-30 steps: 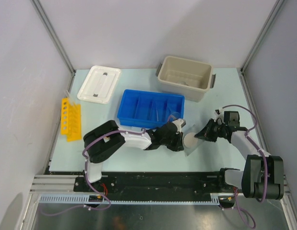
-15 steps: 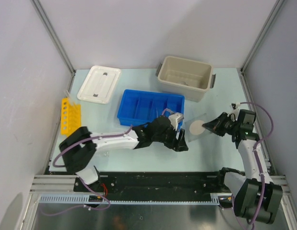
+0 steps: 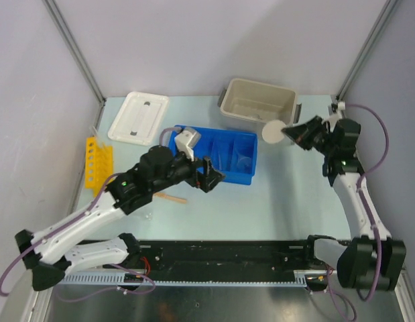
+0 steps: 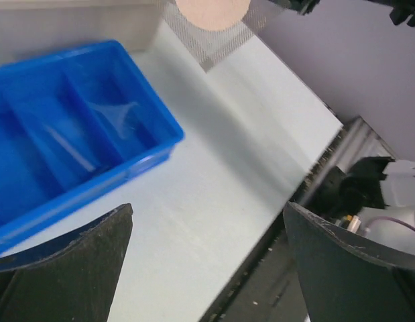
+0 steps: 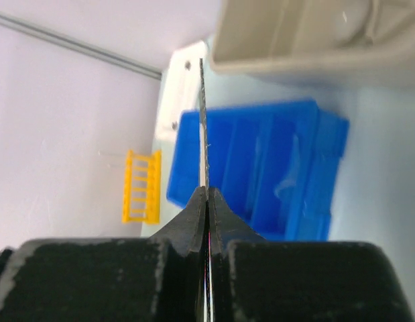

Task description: Organize the chemistry lab equipment

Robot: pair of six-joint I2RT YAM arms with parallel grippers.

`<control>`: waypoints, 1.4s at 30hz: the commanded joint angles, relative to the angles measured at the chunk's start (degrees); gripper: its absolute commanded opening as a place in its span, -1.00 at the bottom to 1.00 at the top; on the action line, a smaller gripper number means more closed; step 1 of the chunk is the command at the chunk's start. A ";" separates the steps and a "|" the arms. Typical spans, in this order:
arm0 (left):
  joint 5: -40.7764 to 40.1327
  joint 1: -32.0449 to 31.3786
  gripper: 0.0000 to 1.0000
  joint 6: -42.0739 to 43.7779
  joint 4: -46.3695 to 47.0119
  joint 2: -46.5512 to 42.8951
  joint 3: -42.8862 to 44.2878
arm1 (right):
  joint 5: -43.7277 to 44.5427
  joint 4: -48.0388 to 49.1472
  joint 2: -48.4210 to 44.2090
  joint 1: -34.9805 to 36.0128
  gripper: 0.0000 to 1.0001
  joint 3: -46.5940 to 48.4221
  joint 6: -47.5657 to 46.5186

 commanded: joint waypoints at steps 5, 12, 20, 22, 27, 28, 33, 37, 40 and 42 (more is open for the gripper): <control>-13.29 0.64 0.99 10.53 -5.77 -8.29 -4.12 | 9.57 23.17 23.85 7.06 -0.96 17.61 7.28; -14.90 0.65 0.99 9.77 -6.29 -9.97 -4.35 | 11.87 28.05 43.46 8.71 -0.92 31.18 14.12; -14.21 1.30 0.99 9.29 -6.34 -10.12 -4.43 | 14.54 23.58 57.16 10.04 -0.88 42.57 18.69; -13.32 1.91 0.99 9.13 -6.32 -9.85 -4.37 | 16.09 23.57 58.34 10.19 -0.85 43.05 19.60; -11.50 3.32 0.99 8.59 -6.24 -9.38 -4.28 | 19.69 20.02 60.71 10.26 -0.83 44.45 20.66; -11.50 3.50 0.99 8.56 -6.21 -9.40 -4.34 | 20.26 18.98 61.11 10.26 -0.83 44.78 20.64; -11.72 3.85 0.99 8.52 -6.30 -9.39 -4.38 | 21.36 14.45 63.07 10.57 -0.72 46.84 18.94; -11.54 3.89 0.99 8.40 -6.30 -9.41 -4.47 | 22.52 11.65 63.85 11.10 -0.64 48.09 16.73; -11.72 3.89 0.99 8.35 -6.34 -9.55 -4.62 | 24.07 9.35 63.89 11.19 -0.59 48.73 15.73; -11.82 3.90 0.99 8.35 -6.34 -9.60 -4.64 | 24.87 7.64 63.94 10.96 -0.51 49.60 15.26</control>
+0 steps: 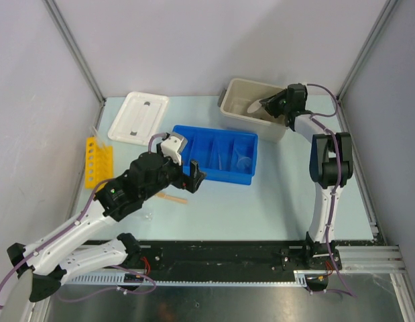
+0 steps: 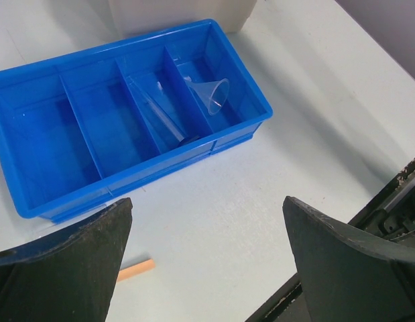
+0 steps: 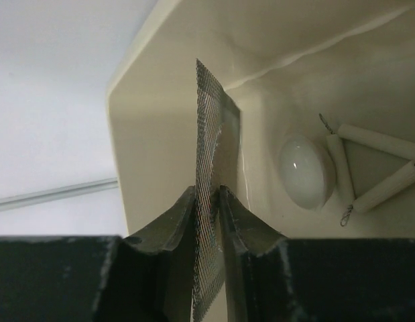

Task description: Organize the chemistry lab equipment

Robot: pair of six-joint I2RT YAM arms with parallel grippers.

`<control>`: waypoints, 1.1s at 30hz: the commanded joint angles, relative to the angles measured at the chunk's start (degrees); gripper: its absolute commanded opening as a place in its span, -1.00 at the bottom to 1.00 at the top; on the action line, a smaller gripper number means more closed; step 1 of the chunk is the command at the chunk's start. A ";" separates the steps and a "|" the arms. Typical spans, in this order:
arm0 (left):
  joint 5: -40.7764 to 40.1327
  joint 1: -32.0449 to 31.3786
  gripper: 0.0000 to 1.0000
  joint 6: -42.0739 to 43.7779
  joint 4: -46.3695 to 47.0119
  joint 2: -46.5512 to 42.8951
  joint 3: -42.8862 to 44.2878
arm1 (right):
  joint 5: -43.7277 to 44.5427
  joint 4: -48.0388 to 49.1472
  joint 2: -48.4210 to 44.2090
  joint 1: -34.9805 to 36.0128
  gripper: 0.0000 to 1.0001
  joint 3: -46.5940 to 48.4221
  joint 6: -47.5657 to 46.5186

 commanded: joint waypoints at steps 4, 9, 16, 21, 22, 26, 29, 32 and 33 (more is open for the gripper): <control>0.36 0.37 0.99 -0.31 0.74 -0.53 -0.33 | 4.40 -8.74 0.30 -0.04 -0.26 6.77 -4.34; 0.31 0.37 0.99 -0.21 0.74 -1.03 -0.38 | 7.87 -15.79 -2.76 -0.07 -0.10 9.49 -9.69; 0.26 0.37 0.99 -0.29 0.71 -0.71 -0.42 | 16.66 -26.06 -12.98 -0.21 0.11 10.44 -20.69; 0.10 0.38 0.99 -0.55 0.72 -0.14 -0.54 | 16.99 -30.56 -20.24 0.89 0.19 10.11 -30.60; -0.14 0.43 0.99 -0.70 0.71 -0.04 -0.55 | 17.65 -31.99 -21.85 1.51 0.20 9.95 -33.28; -2.81 0.55 0.99 -1.34 0.74 0.24 -0.62 | 20.12 -35.02 -30.17 4.10 0.23 3.60 -40.58; -5.66 0.82 0.99 -2.80 0.61 0.02 -0.92 | 17.95 -33.50 -38.52 5.54 0.24 -5.75 -40.88; -8.90 1.23 0.99 -4.04 0.21 0.03 -1.21 | 16.96 -31.62 -46.58 9.44 0.23 -14.73 -40.52; -10.05 1.34 0.99 -4.33 -0.03 0.13 -1.19 | 17.10 -30.94 -48.91 11.50 0.23 -17.50 -40.48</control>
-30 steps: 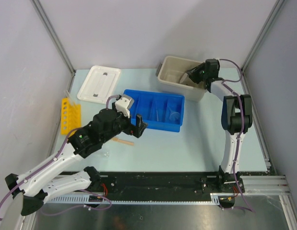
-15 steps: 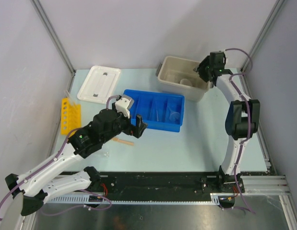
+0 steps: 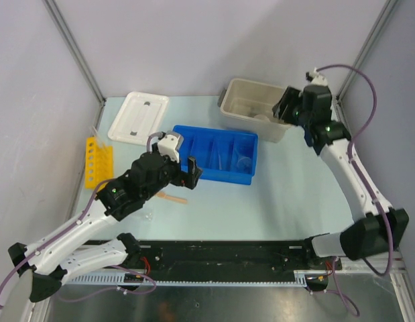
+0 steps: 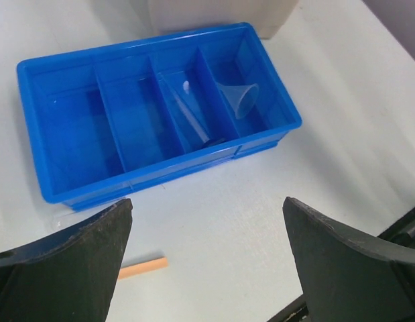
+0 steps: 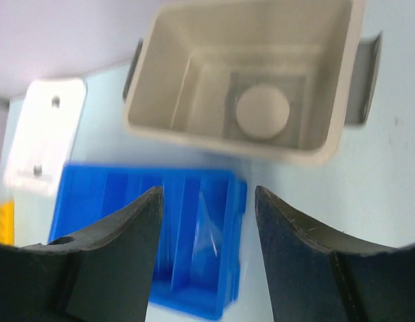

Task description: Organize the chemistry lab equipment

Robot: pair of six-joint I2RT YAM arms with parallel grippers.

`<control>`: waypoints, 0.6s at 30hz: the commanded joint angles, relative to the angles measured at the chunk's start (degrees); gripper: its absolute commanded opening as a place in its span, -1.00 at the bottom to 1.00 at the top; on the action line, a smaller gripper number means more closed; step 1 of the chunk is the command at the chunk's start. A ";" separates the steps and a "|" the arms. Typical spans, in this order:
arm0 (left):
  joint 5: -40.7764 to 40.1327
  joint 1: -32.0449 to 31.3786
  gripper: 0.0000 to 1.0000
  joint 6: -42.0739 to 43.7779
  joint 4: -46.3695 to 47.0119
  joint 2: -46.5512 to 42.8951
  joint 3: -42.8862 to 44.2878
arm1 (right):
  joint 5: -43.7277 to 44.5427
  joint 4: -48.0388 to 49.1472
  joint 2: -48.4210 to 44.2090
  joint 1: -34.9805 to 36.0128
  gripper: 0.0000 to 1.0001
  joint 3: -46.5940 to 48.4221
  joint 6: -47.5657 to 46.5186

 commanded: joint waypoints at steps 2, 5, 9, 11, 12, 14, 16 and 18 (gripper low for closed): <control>-7.50 1.20 0.99 -3.96 -0.50 0.21 -0.68 | -0.47 2.04 -11.25 9.10 0.22 -13.90 -2.93; -5.39 4.52 0.99 -7.79 -1.74 1.03 -0.99 | 2.50 1.89 -13.66 16.78 0.22 -17.98 -3.54; 6.13 17.78 0.96 -13.79 -3.82 2.23 -2.97 | 5.20 7.10 -15.65 27.19 0.20 -24.31 -3.98; 13.59 27.87 0.91 -17.04 -4.53 2.74 -4.40 | 6.63 13.01 -15.65 33.40 0.17 -28.23 -6.03; 16.54 32.20 0.87 -18.88 -4.71 2.84 -5.33 | 9.15 15.58 -15.02 36.77 0.16 -29.58 -7.21; 19.40 38.77 0.82 -22.27 -4.84 3.02 -7.08 | 11.07 20.38 -12.32 42.34 0.16 -31.07 -9.02; 19.65 42.57 0.81 -25.10 -4.81 3.37 -8.40 | 9.06 26.08 -8.46 46.13 0.15 -31.42 -10.30; 19.08 45.05 0.83 -27.01 -4.91 3.88 -9.23 | 6.34 32.45 -4.09 48.42 0.15 -31.48 -10.65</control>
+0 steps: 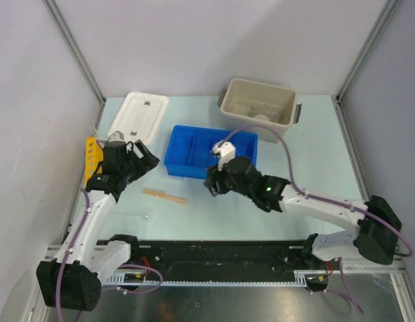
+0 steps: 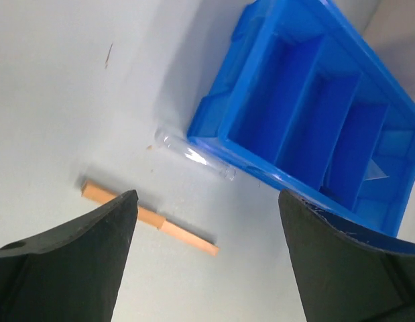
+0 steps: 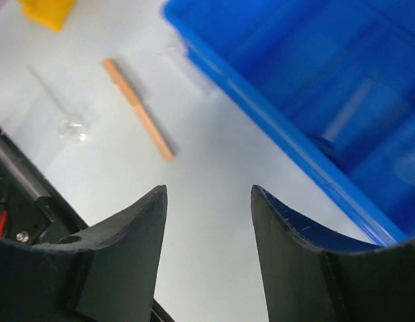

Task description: Organize the chemistry lab equipment

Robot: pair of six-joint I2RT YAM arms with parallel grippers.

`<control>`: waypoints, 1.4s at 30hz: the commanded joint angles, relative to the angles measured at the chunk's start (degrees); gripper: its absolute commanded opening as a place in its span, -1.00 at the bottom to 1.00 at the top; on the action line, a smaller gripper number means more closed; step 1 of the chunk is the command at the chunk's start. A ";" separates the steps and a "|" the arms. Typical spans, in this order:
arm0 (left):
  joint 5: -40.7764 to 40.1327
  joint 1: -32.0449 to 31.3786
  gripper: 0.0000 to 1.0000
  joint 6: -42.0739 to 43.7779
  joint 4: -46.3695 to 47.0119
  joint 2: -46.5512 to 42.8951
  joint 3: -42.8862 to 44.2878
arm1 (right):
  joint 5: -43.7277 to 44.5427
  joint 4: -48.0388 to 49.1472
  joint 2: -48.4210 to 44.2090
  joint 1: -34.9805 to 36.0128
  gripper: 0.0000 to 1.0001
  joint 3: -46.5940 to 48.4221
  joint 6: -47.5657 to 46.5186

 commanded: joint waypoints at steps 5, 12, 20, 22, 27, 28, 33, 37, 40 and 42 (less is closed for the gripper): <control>3.62 9.41 0.84 -11.21 -1.65 1.50 -2.64 | -6.04 28.71 16.67 7.25 0.14 0.32 -3.76; -2.46 10.14 0.78 -13.74 -2.63 2.40 -4.33 | -9.43 35.08 29.38 7.99 0.12 3.27 -3.34; -9.10 10.23 0.76 -13.96 -3.09 3.27 -5.57 | -11.46 36.56 38.57 8.06 0.06 6.54 -4.97; -9.31 10.23 0.76 -13.94 -3.12 3.48 -5.77 | -11.48 36.36 40.04 8.10 0.05 7.18 -5.59; -8.76 10.19 0.74 -13.85 -3.04 4.71 -5.52 | -9.56 34.12 42.39 8.67 -0.03 8.54 -7.97; -8.56 10.21 0.73 -13.80 -3.04 4.82 -5.51 | -8.63 33.38 42.53 8.83 -0.04 8.71 -8.51; -8.08 10.15 0.72 -13.26 -2.97 4.97 -5.37 | -4.59 28.95 42.06 10.03 -0.33 8.86 -11.17; -8.37 10.21 0.72 -13.25 -3.14 4.18 -5.46 | -0.78 23.15 40.06 12.55 -0.66 8.86 -14.10; -6.84 10.17 0.71 -12.43 -3.05 3.76 -5.15 | -0.22 17.98 37.92 14.44 -0.77 8.39 -14.16; -6.04 10.15 0.71 -11.62 -3.00 3.67 -4.85 | 0.88 15.35 36.03 15.82 -0.79 7.51 -13.02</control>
